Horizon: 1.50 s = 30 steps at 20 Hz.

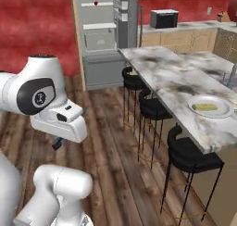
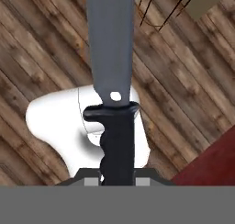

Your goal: Retrieve the butter from the fridge and place it on a plate on the dining table. Then retrieve the butter knife by the fridge and place it near the plate.

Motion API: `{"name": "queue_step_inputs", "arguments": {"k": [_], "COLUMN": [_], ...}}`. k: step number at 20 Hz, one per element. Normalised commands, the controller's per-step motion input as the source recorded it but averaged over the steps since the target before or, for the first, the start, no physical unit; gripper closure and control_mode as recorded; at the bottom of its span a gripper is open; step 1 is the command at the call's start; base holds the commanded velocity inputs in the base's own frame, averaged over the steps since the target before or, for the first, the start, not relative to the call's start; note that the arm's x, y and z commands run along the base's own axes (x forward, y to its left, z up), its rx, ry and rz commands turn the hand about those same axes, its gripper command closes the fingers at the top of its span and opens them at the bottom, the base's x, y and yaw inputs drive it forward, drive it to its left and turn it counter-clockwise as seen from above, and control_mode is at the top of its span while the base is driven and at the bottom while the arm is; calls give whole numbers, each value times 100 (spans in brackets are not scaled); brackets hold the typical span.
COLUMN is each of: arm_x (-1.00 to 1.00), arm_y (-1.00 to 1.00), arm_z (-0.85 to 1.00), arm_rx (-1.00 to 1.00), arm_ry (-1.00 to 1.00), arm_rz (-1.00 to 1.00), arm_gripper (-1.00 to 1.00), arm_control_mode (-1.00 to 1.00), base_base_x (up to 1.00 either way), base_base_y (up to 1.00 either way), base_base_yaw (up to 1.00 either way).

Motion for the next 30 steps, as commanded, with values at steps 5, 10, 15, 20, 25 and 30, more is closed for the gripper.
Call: {"name": "queue_step_inputs", "arguments": {"k": [5, 10, 15, 20, 25, 30], "arm_x": [0, 0, 0, 0, 0, 0], "arm_y": [0, 0, 0, 0, 0, 0], "arm_z": [0, 0, 0, 0, 0, 0], "arm_rx": [0, 0, 0, 0, 0, 0], "arm_ry": [0, 0, 0, 0, 0, 0], "arm_rz": [0, 0, 0, 0, 0, 0], "arm_gripper": [100, 100, 100, 100, 100, 100], "arm_control_mode": [100, 100, 100, 100, 100, 100], "base_base_x": [15, 20, 36, 62, 47, 52], "base_base_y": [10, 13, 27, 86, 86, 44], "base_base_yaw": [-100, -100, -97, -62, -29, -1]}}
